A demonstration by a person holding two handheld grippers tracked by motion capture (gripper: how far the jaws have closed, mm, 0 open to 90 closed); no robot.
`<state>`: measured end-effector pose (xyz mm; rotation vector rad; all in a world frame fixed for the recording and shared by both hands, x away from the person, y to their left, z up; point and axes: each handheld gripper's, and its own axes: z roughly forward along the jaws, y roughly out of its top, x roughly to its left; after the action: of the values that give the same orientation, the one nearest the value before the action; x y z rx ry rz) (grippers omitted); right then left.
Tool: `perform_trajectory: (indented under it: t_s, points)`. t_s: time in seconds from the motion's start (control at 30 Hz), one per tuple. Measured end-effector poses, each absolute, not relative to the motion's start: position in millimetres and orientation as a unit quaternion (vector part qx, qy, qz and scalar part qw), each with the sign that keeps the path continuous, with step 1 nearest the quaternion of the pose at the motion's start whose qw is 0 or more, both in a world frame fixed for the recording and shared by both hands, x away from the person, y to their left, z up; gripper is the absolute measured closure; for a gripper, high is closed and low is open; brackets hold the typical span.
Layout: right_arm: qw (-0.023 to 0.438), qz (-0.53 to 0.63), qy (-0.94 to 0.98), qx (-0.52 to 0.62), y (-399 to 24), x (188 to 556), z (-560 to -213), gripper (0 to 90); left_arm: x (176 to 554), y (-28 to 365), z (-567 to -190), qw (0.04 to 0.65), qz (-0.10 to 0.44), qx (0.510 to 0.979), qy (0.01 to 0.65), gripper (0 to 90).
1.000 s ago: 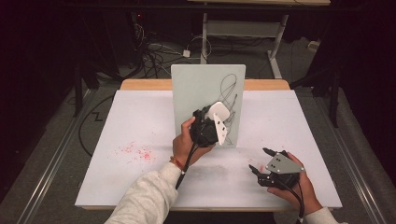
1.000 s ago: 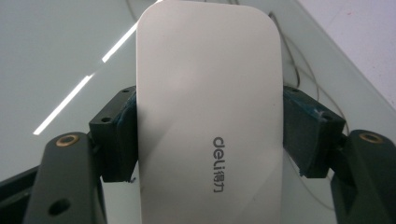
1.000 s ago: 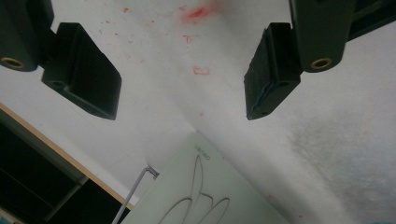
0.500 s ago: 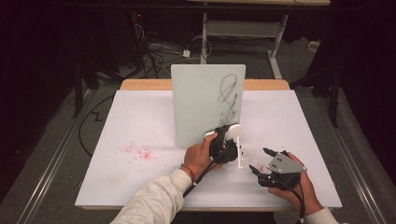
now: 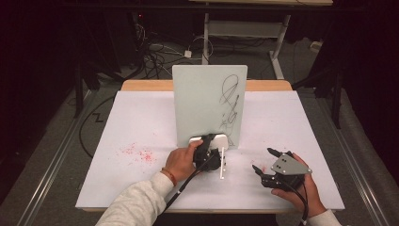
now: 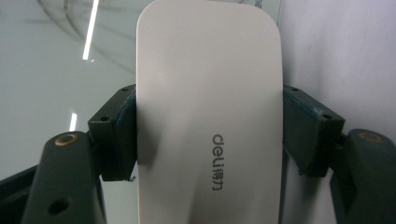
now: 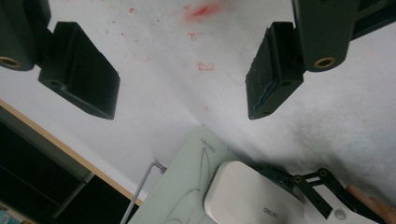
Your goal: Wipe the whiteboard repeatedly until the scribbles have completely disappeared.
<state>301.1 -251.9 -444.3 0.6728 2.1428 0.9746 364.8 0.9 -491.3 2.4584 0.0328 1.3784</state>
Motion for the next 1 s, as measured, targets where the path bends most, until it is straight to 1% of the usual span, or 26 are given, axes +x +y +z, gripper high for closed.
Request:
perform_trajectory:
  t_s: [0.1, 0.2, 0.3, 0.33, 0.4, 0.5, 0.73, 0.9, 1.0]
  points:
    - [0.341, 0.375, 0.822, 0.259, -251.9, 300.9, -444.0, 26.4, 365.1, 7.0, -489.8, 0.158, 0.479, 0.863, 0.013, 28.2]
    - [0.341, 0.375, 0.822, 0.260, -251.9, 301.3, -444.3, 26.4, 364.7, 4.3, -490.2, 0.151, 0.484, 0.862, 0.011, 28.2]
    - [0.341, 0.372, 0.823, 0.261, -251.2, 301.9, -444.7, 26.4, 364.5, -7.6, -491.5, 0.151, 0.487, 0.860, 0.005, 28.1]
    - [0.335, 0.377, 0.823, 0.263, -251.5, 302.4, -444.8, 26.4, 364.5, -7.6, -491.5, 0.151, 0.487, 0.860, 0.005, 28.2]
    - [0.328, 0.382, 0.820, 0.271, -252.8, 303.7, -444.4, 26.5, 364.1, -25.2, -493.4, 0.145, 0.492, 0.859, -0.008, 28.2]
    - [0.330, 0.385, 0.816, 0.277, -255.3, 304.5, -443.5, 26.5, 364.4, -41.2, -495.3, 0.145, 0.497, 0.856, -0.007, 28.2]
    - [0.332, 0.387, 0.812, 0.283, -258.2, 305.6, -443.0, 26.4, 365.7, -60.0, -494.9, 0.138, 0.499, 0.856, -0.014, 28.3]
    - [0.333, 0.384, 0.812, 0.285, -257.9, 305.9, -443.0, 26.5, 366.4, -60.1, -493.1, 0.133, 0.493, 0.859, -0.023, 28.4]
    - [0.338, 0.382, 0.811, 0.287, -258.6, 305.1, -442.5, 26.5, 366.4, -52.2, -491.2, 0.127, 0.487, 0.864, -0.022, 28.4]
